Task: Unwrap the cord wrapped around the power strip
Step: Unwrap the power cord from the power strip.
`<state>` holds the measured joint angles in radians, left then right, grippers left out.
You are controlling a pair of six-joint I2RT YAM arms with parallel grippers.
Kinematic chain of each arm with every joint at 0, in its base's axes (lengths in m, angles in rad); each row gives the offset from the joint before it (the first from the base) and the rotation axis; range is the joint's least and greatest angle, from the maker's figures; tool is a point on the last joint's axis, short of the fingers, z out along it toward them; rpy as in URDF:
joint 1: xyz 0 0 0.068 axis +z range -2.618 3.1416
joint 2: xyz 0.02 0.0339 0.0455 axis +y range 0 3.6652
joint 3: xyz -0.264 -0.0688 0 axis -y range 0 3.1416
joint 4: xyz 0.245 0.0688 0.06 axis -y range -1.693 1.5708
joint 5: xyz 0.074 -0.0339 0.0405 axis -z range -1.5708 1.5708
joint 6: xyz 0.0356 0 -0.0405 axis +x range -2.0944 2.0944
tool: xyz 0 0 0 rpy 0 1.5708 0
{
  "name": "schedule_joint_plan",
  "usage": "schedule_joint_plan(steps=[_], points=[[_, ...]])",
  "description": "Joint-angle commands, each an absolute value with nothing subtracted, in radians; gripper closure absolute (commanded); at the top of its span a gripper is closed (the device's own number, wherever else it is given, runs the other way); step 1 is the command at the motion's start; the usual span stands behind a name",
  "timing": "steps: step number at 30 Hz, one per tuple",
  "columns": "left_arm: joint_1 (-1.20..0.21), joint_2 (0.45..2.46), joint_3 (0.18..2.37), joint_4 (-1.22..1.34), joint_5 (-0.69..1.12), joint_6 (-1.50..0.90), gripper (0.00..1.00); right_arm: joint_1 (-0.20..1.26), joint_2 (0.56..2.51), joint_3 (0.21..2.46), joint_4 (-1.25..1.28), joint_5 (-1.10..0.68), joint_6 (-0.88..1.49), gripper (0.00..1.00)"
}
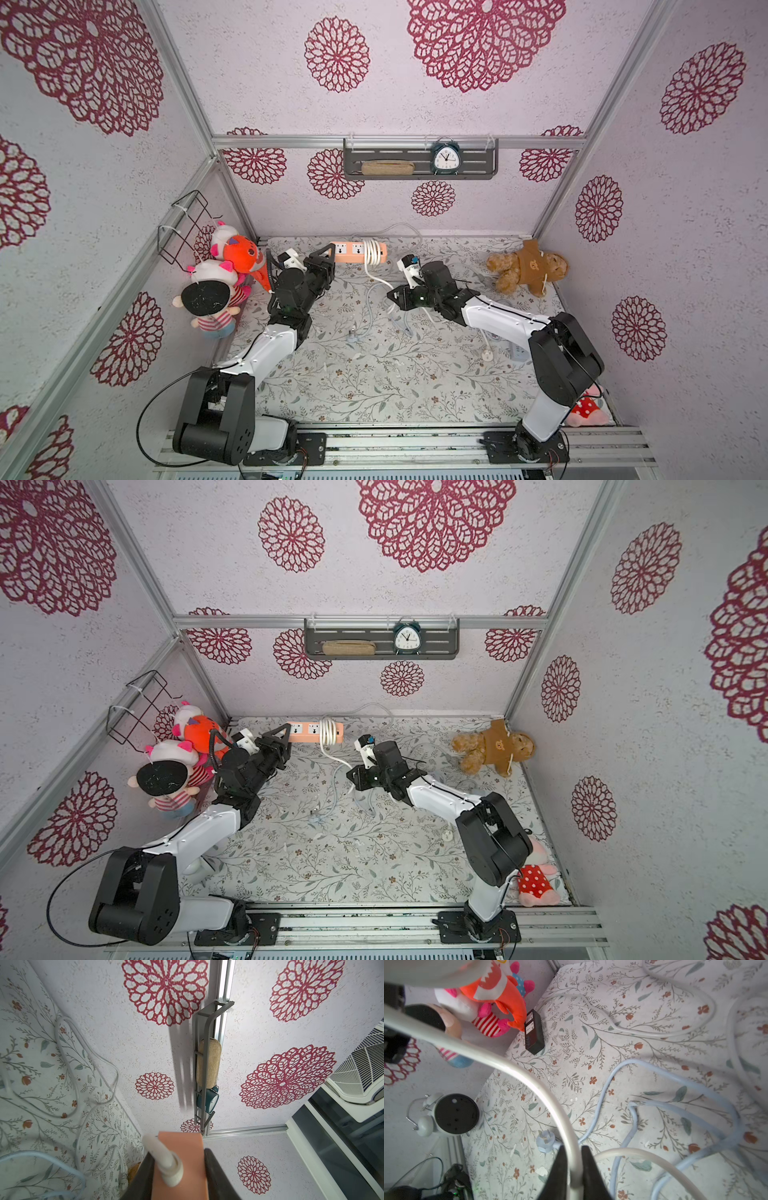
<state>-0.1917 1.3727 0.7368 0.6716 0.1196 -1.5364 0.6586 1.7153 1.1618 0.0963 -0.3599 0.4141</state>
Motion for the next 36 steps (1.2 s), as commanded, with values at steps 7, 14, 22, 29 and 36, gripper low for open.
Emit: schedule_joint_plan(steps=[7, 14, 22, 29, 36], points=[[-0.202, 1.383, 0.736, 0.639, 0.107, -1.483, 1.00, 0.618, 1.453, 1.156, -0.182, -0.449, 0.208, 1.00], [-0.210, 1.310, 0.728, 0.393, 0.247, -1.313, 1.00, 0.479, 1.442, 1.281, -0.229, -0.462, 0.241, 1.00], [-0.196, 1.223, 0.713, 0.521, 0.492, -1.366, 1.00, 0.452, 1.637, 1.415, -0.361, -0.405, 0.207, 1.00], [-0.180, 1.400, 0.736, 0.959, 0.296, -1.678, 1.00, 0.468, 1.656, 1.316, -0.301, -0.446, 0.224, 1.00], [-0.154, 1.548, 0.753, 0.984, 0.069, -1.640, 1.00, 0.470, 1.542, 1.174, -0.355, -0.491, 0.201, 1.00]])
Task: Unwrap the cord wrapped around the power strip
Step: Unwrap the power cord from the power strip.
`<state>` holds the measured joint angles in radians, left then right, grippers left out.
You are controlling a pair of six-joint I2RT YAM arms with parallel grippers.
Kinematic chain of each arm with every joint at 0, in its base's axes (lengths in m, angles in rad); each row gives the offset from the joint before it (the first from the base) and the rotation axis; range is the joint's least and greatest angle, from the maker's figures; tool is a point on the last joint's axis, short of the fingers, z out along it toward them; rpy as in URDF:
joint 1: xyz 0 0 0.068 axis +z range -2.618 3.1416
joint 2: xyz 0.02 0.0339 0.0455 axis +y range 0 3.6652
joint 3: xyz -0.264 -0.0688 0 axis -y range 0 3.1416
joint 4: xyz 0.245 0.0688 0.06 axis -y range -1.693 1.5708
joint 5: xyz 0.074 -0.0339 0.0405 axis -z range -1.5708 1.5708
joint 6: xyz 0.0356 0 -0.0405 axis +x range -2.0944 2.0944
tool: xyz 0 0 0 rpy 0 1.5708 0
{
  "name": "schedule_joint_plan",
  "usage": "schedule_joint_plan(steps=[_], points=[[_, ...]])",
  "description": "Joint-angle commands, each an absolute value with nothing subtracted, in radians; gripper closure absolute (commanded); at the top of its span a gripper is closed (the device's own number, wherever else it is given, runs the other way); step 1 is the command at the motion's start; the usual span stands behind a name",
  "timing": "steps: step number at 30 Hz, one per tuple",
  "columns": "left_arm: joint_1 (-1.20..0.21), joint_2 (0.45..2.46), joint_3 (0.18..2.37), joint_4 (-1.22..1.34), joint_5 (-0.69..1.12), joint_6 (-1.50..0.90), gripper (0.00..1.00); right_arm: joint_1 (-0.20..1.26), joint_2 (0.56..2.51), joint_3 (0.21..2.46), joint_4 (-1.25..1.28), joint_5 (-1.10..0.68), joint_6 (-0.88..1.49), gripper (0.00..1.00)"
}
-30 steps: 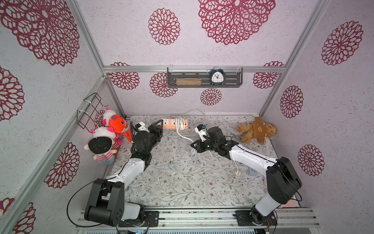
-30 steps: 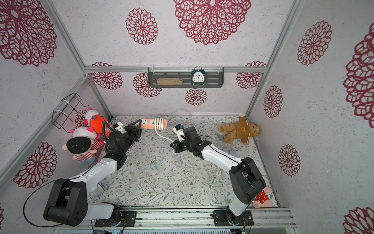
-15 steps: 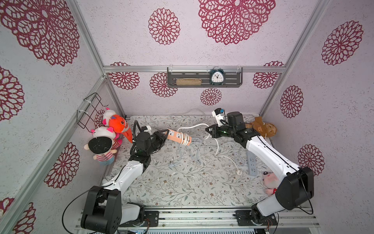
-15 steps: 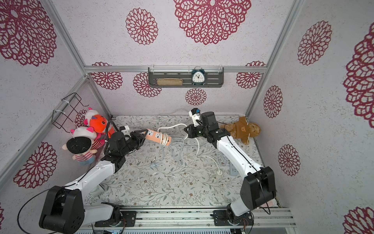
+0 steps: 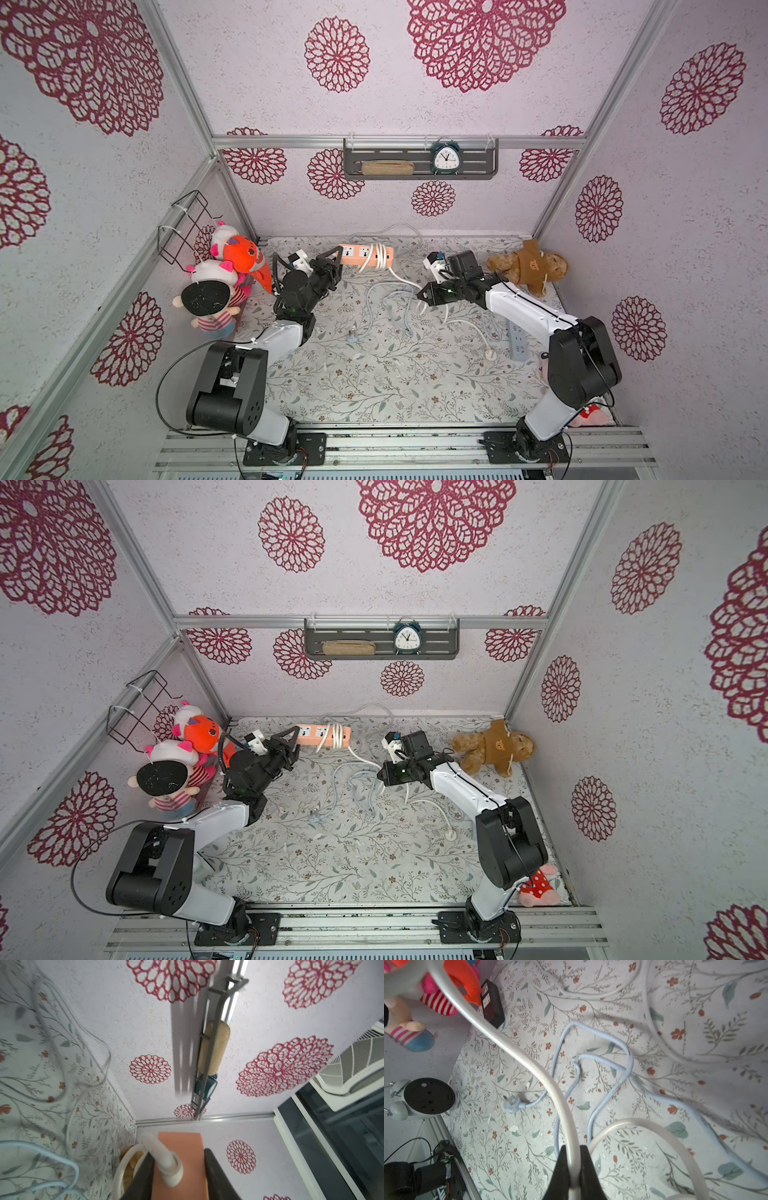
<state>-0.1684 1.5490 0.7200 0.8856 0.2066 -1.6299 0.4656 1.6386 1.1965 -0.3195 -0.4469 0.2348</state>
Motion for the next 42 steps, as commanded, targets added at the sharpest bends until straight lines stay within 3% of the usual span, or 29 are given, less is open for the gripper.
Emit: schedule_joint_plan(steps=[1, 7, 11, 21, 23, 27, 30, 36, 42], points=[[-0.152, 1.545, 0.752, 0.949, 0.028, -1.599, 1.00, 0.469, 1.515, 1.164, -0.386, -0.487, 0.196, 1.00], [-0.193, 1.438, 0.828, 0.555, -0.193, -1.295, 1.00, 0.467, 1.387, 1.176, -0.506, -0.608, 0.188, 1.00], [-0.190, 1.411, 0.827, 0.454, -0.213, -1.231, 1.00, 0.433, 1.358, 1.238, -0.505, -0.616, 0.199, 1.00], [-0.175, 1.266, 0.903, -0.022, 0.065, -1.000, 1.00, 0.272, 1.423, 1.346, -0.500, -0.515, 0.222, 1.00], [-0.150, 1.252, 0.915, -0.049, 0.222, -0.966, 1.00, 0.247, 1.443, 1.346, -0.496, -0.495, 0.227, 1.00], [-0.085, 1.249, 0.851, 0.212, 0.583, -1.114, 1.00, 0.226, 1.496, 1.325, -0.520, -0.393, 0.205, 1.00], [-0.035, 1.246, 0.785, 0.484, 0.649, -1.309, 1.00, 0.227, 1.516, 1.272, -0.504, -0.364, 0.207, 1.00], [0.058, 1.309, 0.655, 0.989, 0.494, -1.656, 1.00, 0.226, 1.489, 1.132, -0.479, -0.314, 0.236, 1.00], [0.132, 1.436, 0.542, 1.295, 0.295, -1.890, 1.00, 0.187, 1.428, 0.995, -0.489, -0.223, 0.254, 1.00]])
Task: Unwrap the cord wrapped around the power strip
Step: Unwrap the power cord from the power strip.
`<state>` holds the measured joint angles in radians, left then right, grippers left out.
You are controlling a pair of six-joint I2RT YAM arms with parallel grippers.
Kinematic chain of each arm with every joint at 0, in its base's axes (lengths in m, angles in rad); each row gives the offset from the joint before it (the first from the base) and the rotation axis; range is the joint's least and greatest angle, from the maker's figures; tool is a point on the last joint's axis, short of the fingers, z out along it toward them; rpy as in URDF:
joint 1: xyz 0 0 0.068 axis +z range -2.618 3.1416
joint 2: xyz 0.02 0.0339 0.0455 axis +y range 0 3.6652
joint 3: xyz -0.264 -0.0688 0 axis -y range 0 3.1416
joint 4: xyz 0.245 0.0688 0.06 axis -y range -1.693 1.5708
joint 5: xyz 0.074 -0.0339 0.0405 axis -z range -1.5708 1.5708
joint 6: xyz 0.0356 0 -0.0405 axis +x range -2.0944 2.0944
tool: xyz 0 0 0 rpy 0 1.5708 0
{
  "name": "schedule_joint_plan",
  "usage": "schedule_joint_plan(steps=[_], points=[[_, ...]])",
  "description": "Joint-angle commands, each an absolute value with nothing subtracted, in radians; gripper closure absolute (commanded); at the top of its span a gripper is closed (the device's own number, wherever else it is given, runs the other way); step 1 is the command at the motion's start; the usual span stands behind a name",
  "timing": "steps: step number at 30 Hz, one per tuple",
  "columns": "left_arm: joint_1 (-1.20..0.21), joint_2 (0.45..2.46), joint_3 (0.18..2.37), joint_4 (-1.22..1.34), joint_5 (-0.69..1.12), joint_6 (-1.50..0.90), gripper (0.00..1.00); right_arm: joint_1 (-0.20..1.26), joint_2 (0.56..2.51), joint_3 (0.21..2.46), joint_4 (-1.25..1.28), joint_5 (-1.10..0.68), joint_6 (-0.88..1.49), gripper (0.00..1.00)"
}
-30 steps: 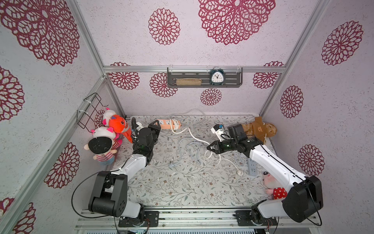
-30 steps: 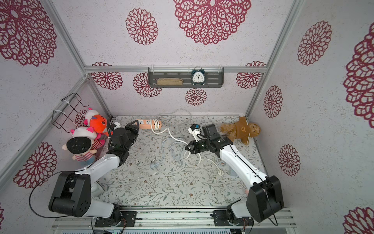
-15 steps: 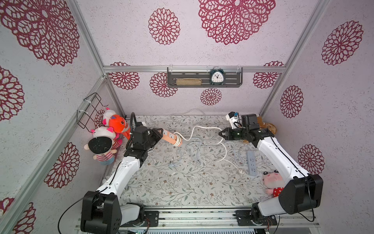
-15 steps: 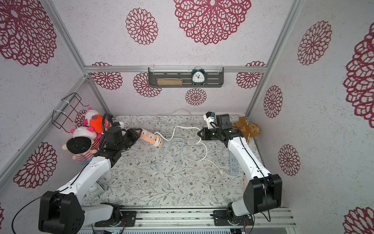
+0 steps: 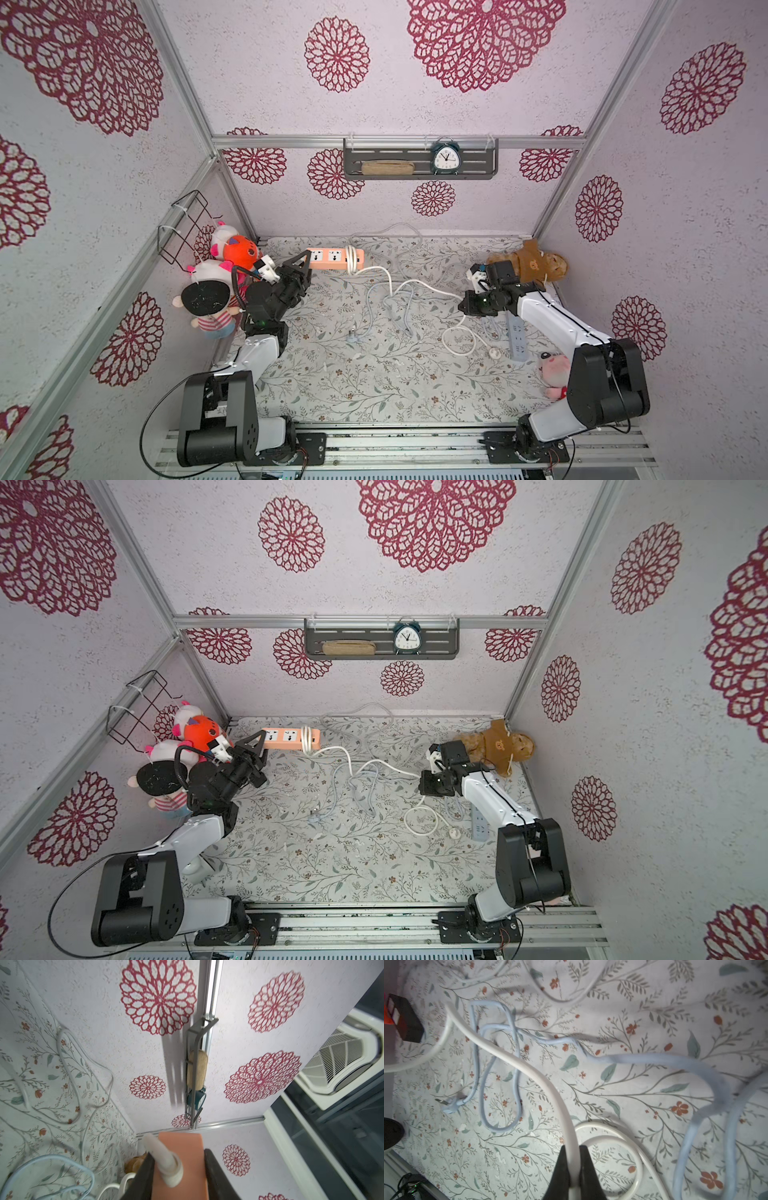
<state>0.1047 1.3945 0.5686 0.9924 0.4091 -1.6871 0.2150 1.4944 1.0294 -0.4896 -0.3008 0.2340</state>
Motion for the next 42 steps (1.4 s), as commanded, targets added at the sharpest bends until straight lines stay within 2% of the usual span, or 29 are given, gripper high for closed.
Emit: schedule_joint_plan(steps=[1, 7, 19, 30, 32, 34, 36, 39, 42], points=[[0.144, 1.460, 0.536, 1.329, 0.294, -1.918, 1.00, 0.176, 1.416, 0.968, -0.486, -0.215, 0.259, 1.00], [0.162, 1.476, 0.503, 1.289, 0.259, -1.922, 1.00, 0.094, 1.353, 0.827, -0.446, -0.236, 0.284, 1.00], [0.234, 1.455, 0.435, 1.373, 0.220, -2.004, 1.00, 0.006, 1.389, 0.709, -0.358, -0.266, 0.261, 1.00], [0.243, 1.453, 0.439, 1.353, 0.228, -1.979, 1.00, -0.017, 1.361, 0.715, -0.390, -0.277, 0.238, 1.00], [0.221, 1.413, 0.464, 1.257, 0.253, -1.920, 1.00, -0.011, 1.338, 0.732, -0.416, -0.298, 0.231, 0.99], [0.171, 1.322, 0.513, 1.023, 0.274, -1.792, 1.00, 0.000, 1.318, 0.767, -0.462, -0.322, 0.212, 0.78], [0.120, 1.241, 0.575, 0.802, 0.275, -1.657, 1.00, 0.026, 1.300, 0.801, -0.500, -0.332, 0.193, 0.64], [0.039, 1.166, 0.675, 0.544, 0.260, -1.503, 1.00, 0.076, 1.278, 0.858, -0.552, -0.343, 0.158, 0.51], [-0.018, 1.151, 0.713, 0.491, 0.253, -1.482, 1.00, 0.137, 1.279, 0.921, -0.575, -0.348, 0.133, 0.46]])
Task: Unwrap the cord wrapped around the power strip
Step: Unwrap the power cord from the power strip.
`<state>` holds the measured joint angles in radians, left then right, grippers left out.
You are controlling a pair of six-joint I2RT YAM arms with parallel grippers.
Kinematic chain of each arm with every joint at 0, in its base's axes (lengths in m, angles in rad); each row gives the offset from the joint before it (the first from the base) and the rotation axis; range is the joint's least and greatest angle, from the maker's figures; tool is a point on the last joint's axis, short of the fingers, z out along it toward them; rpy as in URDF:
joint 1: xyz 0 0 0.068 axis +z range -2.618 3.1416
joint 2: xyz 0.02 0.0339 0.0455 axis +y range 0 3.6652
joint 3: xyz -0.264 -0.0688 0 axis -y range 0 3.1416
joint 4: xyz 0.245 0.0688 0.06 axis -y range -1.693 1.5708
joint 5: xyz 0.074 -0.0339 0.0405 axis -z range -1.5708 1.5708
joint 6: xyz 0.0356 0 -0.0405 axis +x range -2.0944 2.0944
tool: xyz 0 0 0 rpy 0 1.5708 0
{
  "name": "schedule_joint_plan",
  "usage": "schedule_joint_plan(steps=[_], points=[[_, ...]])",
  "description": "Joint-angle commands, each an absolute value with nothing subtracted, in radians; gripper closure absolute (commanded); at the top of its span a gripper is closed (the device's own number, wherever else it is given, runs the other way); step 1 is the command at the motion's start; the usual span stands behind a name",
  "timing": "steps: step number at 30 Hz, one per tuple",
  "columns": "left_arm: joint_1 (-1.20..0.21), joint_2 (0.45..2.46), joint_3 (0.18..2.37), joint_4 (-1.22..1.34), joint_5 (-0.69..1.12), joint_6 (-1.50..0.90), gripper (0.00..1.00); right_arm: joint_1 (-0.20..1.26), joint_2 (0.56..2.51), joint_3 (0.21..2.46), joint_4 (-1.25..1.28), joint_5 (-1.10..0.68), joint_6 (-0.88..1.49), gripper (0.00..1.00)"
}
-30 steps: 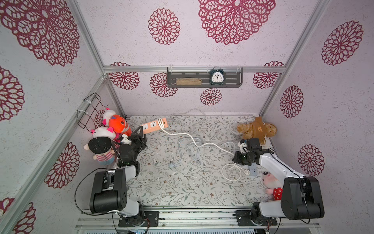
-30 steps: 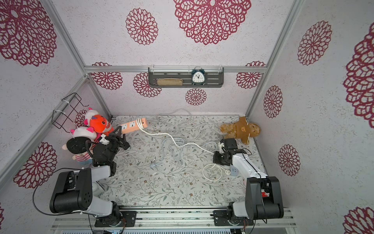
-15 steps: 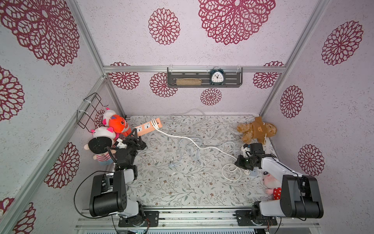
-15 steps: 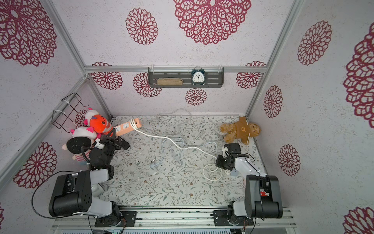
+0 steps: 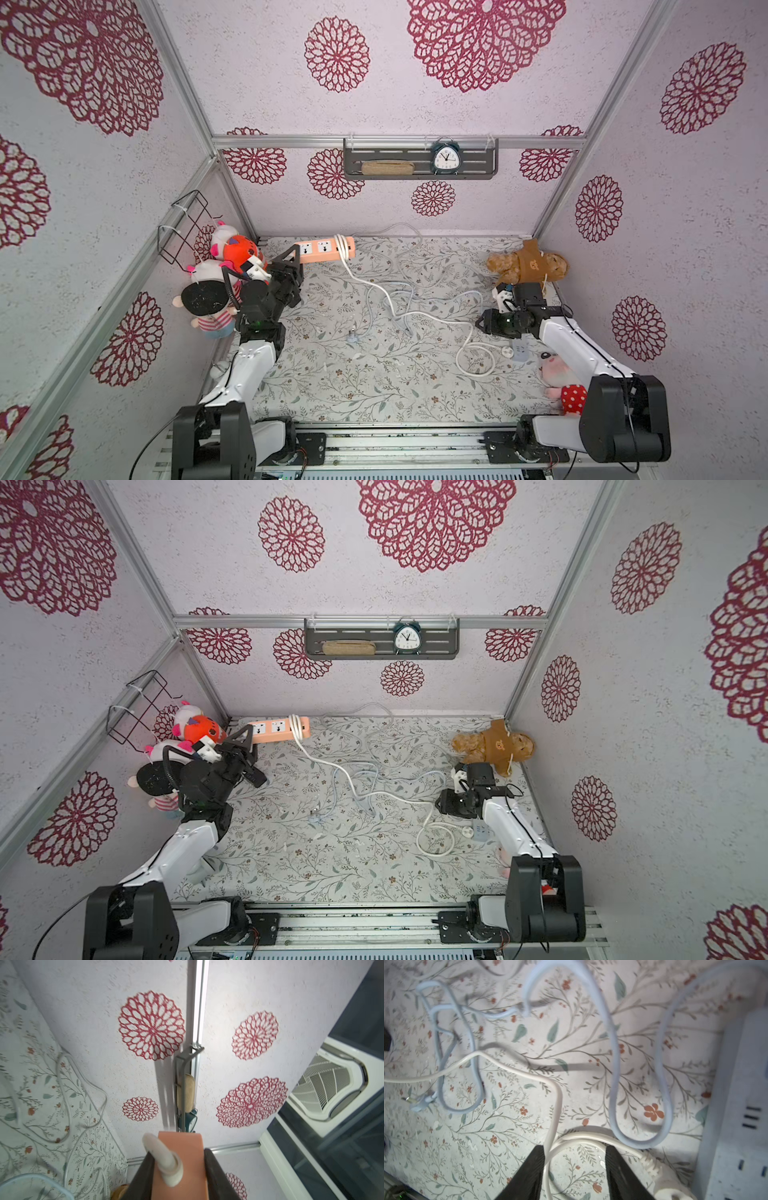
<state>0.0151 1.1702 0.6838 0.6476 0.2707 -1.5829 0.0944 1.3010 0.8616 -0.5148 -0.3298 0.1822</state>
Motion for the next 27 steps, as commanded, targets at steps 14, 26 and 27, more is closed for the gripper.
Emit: schedule_joint_plan(steps=[14, 26, 27], points=[[-0.193, 1.228, 0.701, 0.632, 0.145, -1.631, 1.00, 0.501, 1.310, 0.939, 0.146, -0.508, 0.293, 0.24], [-0.263, 1.292, 0.708, 0.690, 0.114, -1.682, 1.00, 0.642, 1.619, 1.107, 0.374, -0.486, 0.296, 0.11], [-0.265, 1.292, 0.706, 0.692, 0.111, -1.684, 1.00, 0.645, 1.635, 1.108, 0.395, -0.479, 0.301, 0.12]])
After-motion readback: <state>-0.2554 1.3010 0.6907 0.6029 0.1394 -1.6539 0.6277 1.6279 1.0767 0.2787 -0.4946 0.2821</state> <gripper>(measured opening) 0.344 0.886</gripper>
